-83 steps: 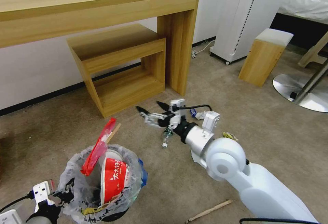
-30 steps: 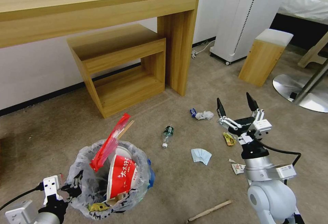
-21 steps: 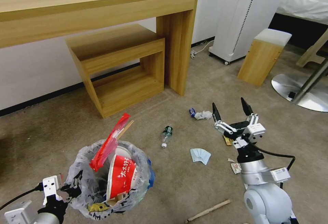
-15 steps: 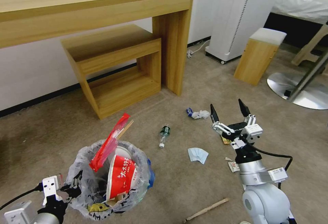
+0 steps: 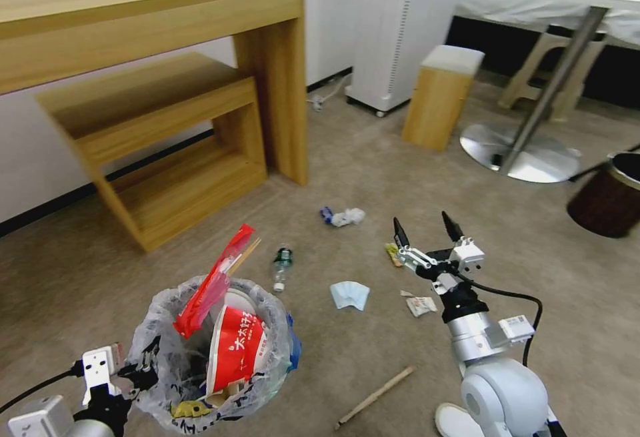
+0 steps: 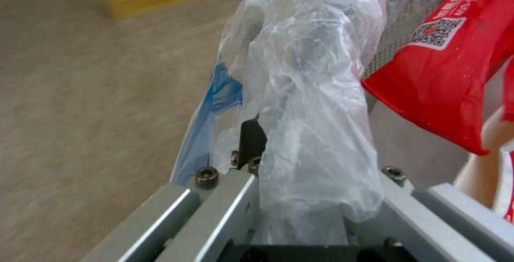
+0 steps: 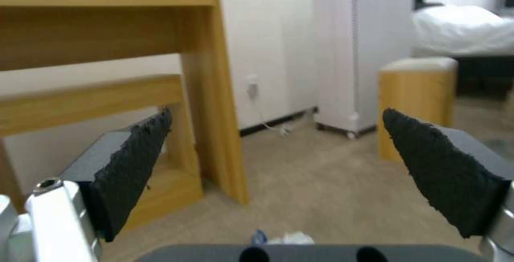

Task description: Pick up the trash bin and place the garbage on the floor into it.

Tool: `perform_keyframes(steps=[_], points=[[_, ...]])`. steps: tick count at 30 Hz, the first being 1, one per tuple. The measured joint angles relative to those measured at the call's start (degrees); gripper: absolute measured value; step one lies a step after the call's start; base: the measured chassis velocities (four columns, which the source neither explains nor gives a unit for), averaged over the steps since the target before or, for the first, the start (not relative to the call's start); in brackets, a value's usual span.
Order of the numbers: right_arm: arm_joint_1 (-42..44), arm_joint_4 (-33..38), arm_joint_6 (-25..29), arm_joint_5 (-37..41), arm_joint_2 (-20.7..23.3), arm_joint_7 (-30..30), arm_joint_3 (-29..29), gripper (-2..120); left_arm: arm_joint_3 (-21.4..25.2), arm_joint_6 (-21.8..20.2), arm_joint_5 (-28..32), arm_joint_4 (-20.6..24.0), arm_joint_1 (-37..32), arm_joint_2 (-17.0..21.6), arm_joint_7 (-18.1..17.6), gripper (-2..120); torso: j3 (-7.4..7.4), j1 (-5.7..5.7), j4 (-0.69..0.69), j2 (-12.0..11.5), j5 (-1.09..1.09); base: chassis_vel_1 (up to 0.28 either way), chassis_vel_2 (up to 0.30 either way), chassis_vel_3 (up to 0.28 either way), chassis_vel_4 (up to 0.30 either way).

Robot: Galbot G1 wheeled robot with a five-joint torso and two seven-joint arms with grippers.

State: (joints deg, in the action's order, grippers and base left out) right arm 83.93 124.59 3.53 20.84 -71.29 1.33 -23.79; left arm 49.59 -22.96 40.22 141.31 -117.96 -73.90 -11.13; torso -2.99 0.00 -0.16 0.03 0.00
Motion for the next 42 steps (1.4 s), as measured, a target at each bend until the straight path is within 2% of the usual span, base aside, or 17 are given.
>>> perform_keyframes(steps=[9, 13, 15, 17, 18, 19, 21, 22, 25, 26, 29, 30, 31, 34, 35, 38, 42], points=[[-0.3, 0.2, -1.7, 1.6, 0.2, 1.0, 1.3, 100, 0.0, 0.1, 0.1, -0.4, 0.2, 0.2, -0.8, 2, 0.00, 0.00, 0.03, 0.0, 0.00, -0.082, -0.078, -0.087, -0.078], [-0.3, 0.1, -2.9, 1.6, 0.1, 2.0, 1.9, 100, -0.2, 0.2, 0.3, -0.6, 0.4, 0.4, -1.2, 2, 0.00, 0.00, 0.00, 0.0, -0.01, -0.095, -0.087, -0.098, -0.101], [-0.2, 0.7, -9.8, 3.9, 0.6, 7.2, 3.0, 100, -0.2, 0.2, 0.8, -0.7, 0.5, 0.7, -1.3, 2, 0.00, 0.00, -0.03, 0.0, 0.01, -0.056, -0.083, -0.085, -0.061], [-0.2, 0.9, -12.1, 4.8, 1.0, 9.3, 3.5, 100, -0.1, 0.2, 0.9, -0.7, 0.5, 0.7, -1.2, 2, 0.00, 0.00, -0.02, 0.0, 0.00, -0.014, -0.031, -0.042, -0.030], [-0.7, 1.2, -17.9, 8.1, 1.9, 14.5, 4.5, 100, 0.0, 0.2, 1.1, -0.7, 0.5, 1.0, -1.2, 2, 0.00, 0.00, 0.00, 0.0, -0.01, 0.000, 0.000, 0.000, 0.000], [-0.7, 1.2, -17.9, 8.1, 1.9, 14.5, 4.5, 100, 0.0, 0.2, 1.1, -0.7, 0.5, 1.0, -1.2, 2, 0.00, 0.00, 0.00, 0.0, -0.01, 0.000, 0.000, 0.000, 0.000], [-2.5, 0.6, -26.7, 17.5, 3.9, 23.1, 6.8, 100, 0.3, 0.2, 1.1, -0.8, 0.6, 1.3, -1.2, 2, 0.00, 0.00, 0.02, 0.0, 0.00, 0.000, 0.000, 0.000, 0.000], [-2.5, 0.6, -26.7, 17.5, 3.9, 23.1, 6.8, 100, 0.3, 0.2, 1.1, -0.8, 0.6, 1.3, -1.2, 2, 0.00, 0.00, 0.02, 0.0, 0.00, 0.000, 0.000, 0.000, 0.000], [-7.1, -3.9, -32.1, 32.7, 4.6, 30.3, 10.2, 100, 0.3, 0.2, 1.1, -0.9, 0.6, 1.5, -1.3, 2, 0.00, 0.00, 0.03, 0.0, 0.00, 0.000, 0.000, 0.000, 0.000], [-7.1, -3.9, -32.1, 32.7, 4.6, 30.3, 10.2, 100, 0.3, 0.2, 1.1, -0.9, 0.6, 1.5, -1.3, 2, 0.00, 0.00, 0.03, 0.0, 0.00, 0.000, 0.000, 0.000, 0.000], [-10.8, -7.0, -34.7, 43.0, 3.1, 34.9, 13.4, 100, 0.1, 0.2, 1.1, -1.1, 0.7, 1.4, -1.3, 2, 0.00, 0.00, 0.03, 0.0, 0.00, 0.000, 0.000, 0.000, 0.000], [-12.4, -8.1, -36.4, 47.2, 1.8, 38.9, 14.7, 100, 0.0, 0.2, 1.0, -1.1, 0.6, 1.4, -1.3, 2, -0.01, 0.00, 0.03, 0.0, -0.01, 0.000, 0.000, 0.000, 0.000], [-12.4, -8.1, -36.4, 47.2, 1.8, 38.9, 14.7, 100, 0.0, 0.2, 1.0, -1.1, 0.6, 1.4, -1.3, 2, -0.01, 0.00, 0.03, 0.0, -0.01, 0.000, 0.000, 0.000, 0.000], [-14.5, -10.2, -40.0, 53.4, -1.1, 49.6, 17.2, 100, 0.0, 0.2, 0.8, -1.3, 0.6, 1.4, -1.3, 2, -0.01, 0.00, 0.04, 0.0, -0.01, 0.000, 0.000, 0.000, 0.000], [-14.5, -10.2, -40.0, 53.4, -1.1, 49.6, 17.2, 100, 0.0, 0.2, 0.8, -1.3, 0.6, 1.4, -1.3, 2, -0.01, 0.00, 0.04, 0.0, -0.01, 0.000, 0.000, 0.000, 0.000], [-13.6, -12.3, -40.6, 55.9, -2.8, 58.0, 18.4, 100, 0.0, 0.2, 0.8, -1.7, 0.6, 1.6, -1.5, 2, 0.00, 0.00, 0.02, 0.0, -0.01, 0.000, 0.000, 0.000, 0.000], [-12.7, -14.1, -39.7, 56.0, -3.1, 60.6, 18.6, 100, -0.4, 0.2, 0.7, -2.4, 1.0, 1.8, -1.8, 2, -0.01, 0.00, 0.00, 0.0, -0.01, 0.000, 0.000, 0.000, 0.000]])
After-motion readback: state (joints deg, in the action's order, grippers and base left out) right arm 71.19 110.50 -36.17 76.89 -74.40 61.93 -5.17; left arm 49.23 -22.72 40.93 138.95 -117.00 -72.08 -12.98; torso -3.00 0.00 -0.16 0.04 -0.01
